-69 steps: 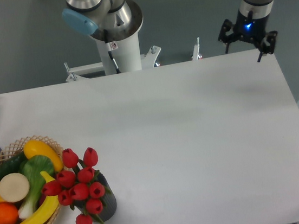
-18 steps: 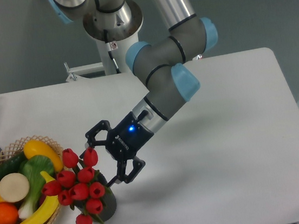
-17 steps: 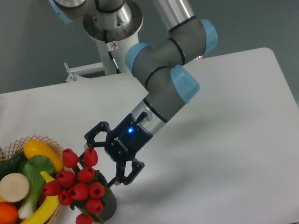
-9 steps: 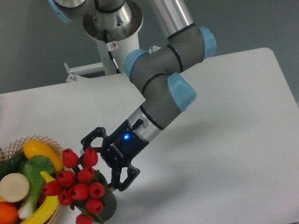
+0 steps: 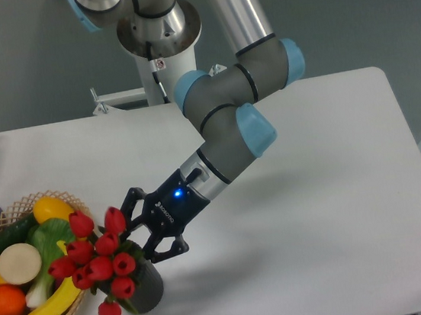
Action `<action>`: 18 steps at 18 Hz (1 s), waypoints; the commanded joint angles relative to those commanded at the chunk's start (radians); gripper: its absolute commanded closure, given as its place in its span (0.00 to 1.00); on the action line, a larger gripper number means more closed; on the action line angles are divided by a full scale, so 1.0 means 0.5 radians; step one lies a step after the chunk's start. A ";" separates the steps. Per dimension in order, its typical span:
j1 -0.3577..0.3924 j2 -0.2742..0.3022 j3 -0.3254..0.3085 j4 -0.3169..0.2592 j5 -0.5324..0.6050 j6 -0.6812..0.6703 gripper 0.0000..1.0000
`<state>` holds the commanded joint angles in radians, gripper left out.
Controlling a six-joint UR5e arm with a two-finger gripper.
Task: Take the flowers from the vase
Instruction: 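Close the gripper around the tulip stems just above the vase rim, then lift the gripped tulip bunch up out of the grey vase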
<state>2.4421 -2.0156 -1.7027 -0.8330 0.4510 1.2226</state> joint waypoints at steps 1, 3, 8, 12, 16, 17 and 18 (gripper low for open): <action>0.000 -0.003 0.006 0.000 0.000 0.000 0.97; 0.006 -0.012 0.015 0.000 0.000 0.000 0.98; 0.015 0.009 0.055 0.000 0.000 -0.076 0.98; 0.021 0.040 0.187 -0.003 -0.003 -0.334 0.97; 0.021 0.092 0.270 -0.003 0.000 -0.570 0.97; 0.021 0.131 0.279 -0.003 0.003 -0.616 0.97; 0.021 0.159 0.285 -0.006 0.003 -0.674 0.97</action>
<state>2.4528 -1.9360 -1.5601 -0.8360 0.4525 0.8854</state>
